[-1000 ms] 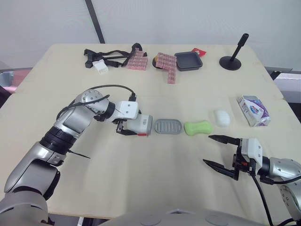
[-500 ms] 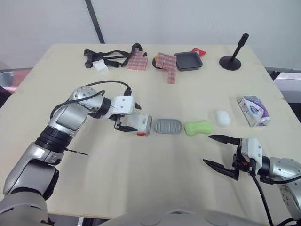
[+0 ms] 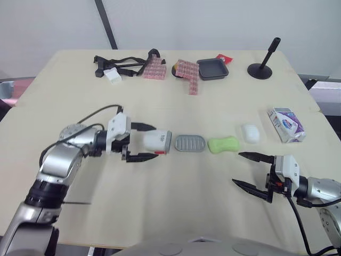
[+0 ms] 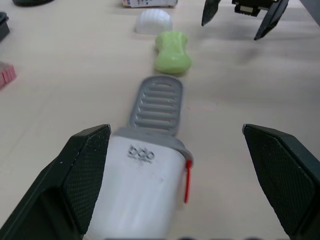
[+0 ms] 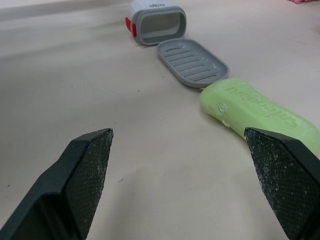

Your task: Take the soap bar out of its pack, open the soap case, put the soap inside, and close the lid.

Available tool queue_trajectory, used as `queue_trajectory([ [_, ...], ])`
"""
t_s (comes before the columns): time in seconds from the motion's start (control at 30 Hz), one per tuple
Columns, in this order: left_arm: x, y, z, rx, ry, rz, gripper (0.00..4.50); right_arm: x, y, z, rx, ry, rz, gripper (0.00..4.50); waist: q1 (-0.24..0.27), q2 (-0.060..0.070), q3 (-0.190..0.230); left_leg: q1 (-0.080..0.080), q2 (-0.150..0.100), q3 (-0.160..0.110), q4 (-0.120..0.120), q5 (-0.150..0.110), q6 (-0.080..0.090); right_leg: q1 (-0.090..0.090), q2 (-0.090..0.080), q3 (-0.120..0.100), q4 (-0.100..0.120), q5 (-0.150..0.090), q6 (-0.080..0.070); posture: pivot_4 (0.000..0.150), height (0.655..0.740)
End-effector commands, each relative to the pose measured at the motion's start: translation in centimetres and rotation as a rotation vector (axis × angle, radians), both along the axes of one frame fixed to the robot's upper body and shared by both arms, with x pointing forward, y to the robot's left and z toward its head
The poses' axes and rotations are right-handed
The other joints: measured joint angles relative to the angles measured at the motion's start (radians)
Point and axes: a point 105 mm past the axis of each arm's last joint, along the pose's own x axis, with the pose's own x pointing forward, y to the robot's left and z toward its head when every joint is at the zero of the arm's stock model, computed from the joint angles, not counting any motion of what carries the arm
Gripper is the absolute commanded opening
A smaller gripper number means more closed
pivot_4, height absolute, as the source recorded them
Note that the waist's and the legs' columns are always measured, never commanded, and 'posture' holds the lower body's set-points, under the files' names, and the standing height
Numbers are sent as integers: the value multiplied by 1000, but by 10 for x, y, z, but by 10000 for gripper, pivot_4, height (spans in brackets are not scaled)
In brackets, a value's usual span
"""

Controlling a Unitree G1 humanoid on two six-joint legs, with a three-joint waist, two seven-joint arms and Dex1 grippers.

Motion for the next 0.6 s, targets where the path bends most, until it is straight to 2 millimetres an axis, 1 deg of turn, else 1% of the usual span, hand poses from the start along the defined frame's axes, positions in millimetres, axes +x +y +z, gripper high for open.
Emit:
queue_trajectory([
  [0.03,-10,7,7,-7,-80,-23,44951,1,-2,10,2,-39,4,45000,3,0,0,0,0,0,0,0,0,0,0,0,0,0,0,1500,7400],
  [0.33,-32,18,-17,35,-91,-68,44951,1,-3,11,-11,-36,20,45000,0,0,0,1,0,0,-1,0,0,0,0,0,-1,0,0,1500,7400],
  [0.43,-34,20,-21,36,-86,-59,44951,0,-4,11,-15,-36,22,45000,-1,0,0,1,0,0,-1,0,0,1,0,0,-1,0,0,1500,7400],
  [0.6,-33,18,-22,10,-71,-22,44951,0,-3,11,-21,-36,29,45000,0,0,0,1,0,0,-1,0,0,1,0,0,-1,0,0,1500,7400],
])
